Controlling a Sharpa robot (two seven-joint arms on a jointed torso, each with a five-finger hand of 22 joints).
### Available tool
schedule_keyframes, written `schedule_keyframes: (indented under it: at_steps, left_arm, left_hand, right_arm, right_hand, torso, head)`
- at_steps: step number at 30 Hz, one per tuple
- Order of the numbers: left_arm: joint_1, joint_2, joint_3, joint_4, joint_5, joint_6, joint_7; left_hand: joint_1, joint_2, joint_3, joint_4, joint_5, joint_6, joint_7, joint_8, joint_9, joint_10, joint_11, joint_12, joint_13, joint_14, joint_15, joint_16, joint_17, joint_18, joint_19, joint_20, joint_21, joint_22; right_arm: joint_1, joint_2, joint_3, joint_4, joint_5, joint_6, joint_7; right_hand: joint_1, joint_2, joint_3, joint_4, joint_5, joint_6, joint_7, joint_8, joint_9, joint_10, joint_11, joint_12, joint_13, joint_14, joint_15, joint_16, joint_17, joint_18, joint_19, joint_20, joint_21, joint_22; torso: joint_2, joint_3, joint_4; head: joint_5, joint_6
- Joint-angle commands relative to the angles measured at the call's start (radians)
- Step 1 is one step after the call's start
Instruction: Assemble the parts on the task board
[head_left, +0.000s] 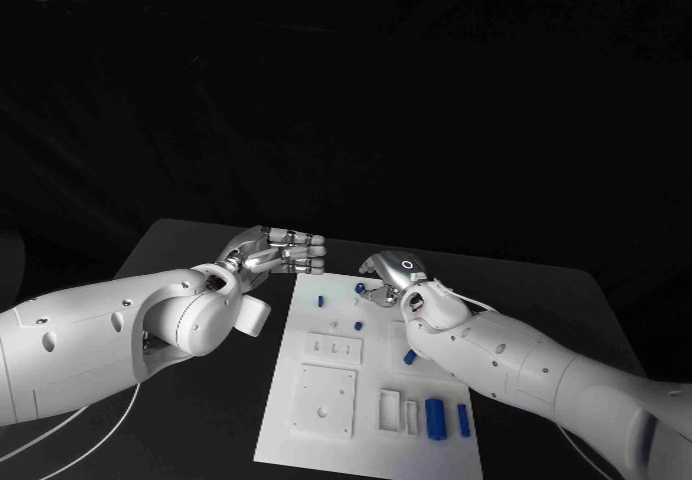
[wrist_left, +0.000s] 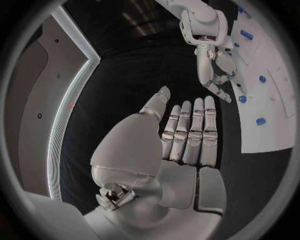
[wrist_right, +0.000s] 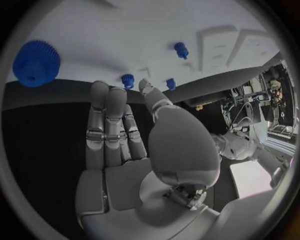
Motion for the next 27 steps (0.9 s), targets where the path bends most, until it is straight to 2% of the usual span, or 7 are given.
schedule_keyframes:
  at_steps: [1, 9, 15, 17, 21, 24, 27]
  left_arm:
    - [0.003, -0.002, 0.001, -0.002, -0.001, 0.003, 0.008]
    - [0.003, -0.008, 0.001, -0.009, 0.000, 0.004, 0.010]
    - [0.003, -0.012, 0.000, -0.014, 0.000, 0.006, 0.010]
    - [0.003, -0.012, 0.000, -0.016, 0.001, 0.007, 0.010]
    - [0.003, -0.012, -0.001, -0.020, 0.001, 0.010, 0.010]
    - [0.002, -0.012, -0.001, -0.023, 0.001, 0.011, 0.010]
    - [0.002, -0.010, -0.001, -0.026, 0.001, 0.012, 0.010]
  left_hand:
    - [-0.009, -0.002, -0.003, -0.006, 0.003, 0.004, -0.002, 0.003, 0.002, -0.008, 0.000, 0.004, 0.001, -0.008, -0.001, -0.004, 0.000, 0.000, -0.010, 0.001, 0.002, -0.002]
    - [-0.008, -0.002, -0.002, -0.006, 0.004, 0.005, -0.002, 0.003, 0.002, -0.008, -0.001, 0.004, 0.001, -0.007, -0.001, -0.004, 0.000, 0.001, -0.010, 0.001, 0.002, -0.002]
    - [-0.008, -0.002, -0.002, -0.006, 0.004, 0.005, -0.002, 0.003, 0.002, -0.008, -0.001, 0.004, 0.001, -0.007, -0.001, -0.004, 0.000, 0.001, -0.010, 0.001, 0.002, -0.002]
    - [-0.008, -0.002, -0.002, -0.006, 0.004, 0.005, -0.002, 0.003, 0.002, -0.008, -0.001, 0.004, 0.001, -0.007, -0.001, -0.004, 0.000, 0.001, -0.010, 0.001, 0.002, -0.002]
    - [-0.007, -0.002, 0.000, -0.008, 0.004, 0.005, -0.002, 0.003, 0.002, -0.007, -0.001, 0.004, 0.001, -0.007, -0.001, -0.004, 0.000, 0.001, -0.010, 0.000, 0.002, -0.001]
    - [-0.007, -0.002, 0.000, -0.008, 0.005, 0.005, -0.002, 0.003, 0.002, -0.007, -0.001, 0.004, 0.001, -0.007, -0.001, -0.004, 0.000, 0.001, -0.010, 0.000, 0.002, -0.001]
    - [-0.007, -0.002, 0.000, -0.008, 0.005, 0.005, -0.002, 0.003, 0.002, -0.007, -0.001, 0.004, 0.001, -0.007, -0.001, -0.004, 0.000, 0.001, -0.010, 0.000, 0.002, -0.001]
  right_arm:
    - [0.002, -0.035, 0.021, 0.050, 0.020, -0.026, 0.007]
    - [0.001, -0.156, 0.073, 0.154, 0.027, 0.049, -0.009]
    - [-0.007, -0.207, 0.084, 0.167, 0.033, 0.097, -0.008]
    - [-0.010, -0.216, 0.088, 0.164, 0.041, 0.120, -0.008]
    - [-0.015, -0.228, 0.094, 0.156, 0.061, 0.169, -0.006]
    - [-0.017, -0.228, 0.096, 0.143, 0.074, 0.207, -0.002]
    - [-0.018, -0.223, 0.097, 0.131, 0.082, 0.229, 0.001]
  right_hand:
    - [-0.020, 0.010, 0.060, -0.032, -0.018, 0.022, 0.010, -0.004, -0.002, 0.039, -0.006, -0.006, -0.001, 0.004, 0.001, 0.010, 0.007, 0.006, 0.035, -0.003, 0.015, 0.013]
    - [-0.113, 0.003, 0.213, -0.103, 0.014, 0.045, -0.004, -0.001, 0.000, 0.157, -0.032, -0.005, 0.000, 0.000, -0.012, 0.037, 0.019, -0.005, 0.025, -0.012, 0.053, 0.066]
    - [-0.113, -0.016, 0.067, -0.074, 0.090, 0.010, -0.015, 0.000, 0.000, 0.363, -0.092, 0.034, 0.036, -0.001, -0.054, 0.046, 0.036, -0.038, 0.029, -0.049, 0.116, 0.102]
    - [-0.050, -0.005, -0.114, -0.045, 0.104, -0.010, -0.020, 0.002, 0.001, 0.358, -0.115, 0.218, 0.231, -0.003, -0.069, 0.065, 0.074, -0.070, 0.031, -0.075, 0.192, 0.151]
    - [-0.031, 0.006, -0.187, 0.016, 0.116, -0.043, -0.012, 0.004, 0.002, 0.112, -0.102, 0.712, 0.784, -0.029, -0.059, 0.124, 0.218, -0.063, 0.022, -0.063, 0.330, 0.258]
    - [-0.029, -0.004, -0.200, 0.045, 0.126, -0.087, -0.006, -0.003, -0.002, 0.155, -0.092, 0.918, 1.015, -0.025, -0.046, 0.236, 0.494, -0.054, 0.028, -0.048, 0.472, 0.330]
    - [-0.028, -0.004, -0.205, 0.054, 0.129, -0.104, -0.004, -0.002, -0.002, 0.185, -0.089, 0.982, 1.098, -0.007, -0.043, 0.226, 0.589, -0.053, 0.022, -0.044, 0.532, 0.336]
  torso:
    - [-0.003, 0.0075, -0.0132]
    - [-0.007, 0.0167, -0.0321]
    - [-0.005, 0.0225, -0.0337]
    - [-0.006, 0.0198, -0.0308]
    - [-0.004, 0.0201, -0.0291]
    - [-0.004, 0.0211, -0.0305]
    - [-0.003, 0.0225, -0.0310]
  head:
    - [0.005, 0.003]
    - [0.013, 0.008]
    - [0.014, 0.008]
    - [0.011, 0.005]
    - [0.010, 0.005]
    - [0.009, 0.005]
    - [0.007, 0.005]
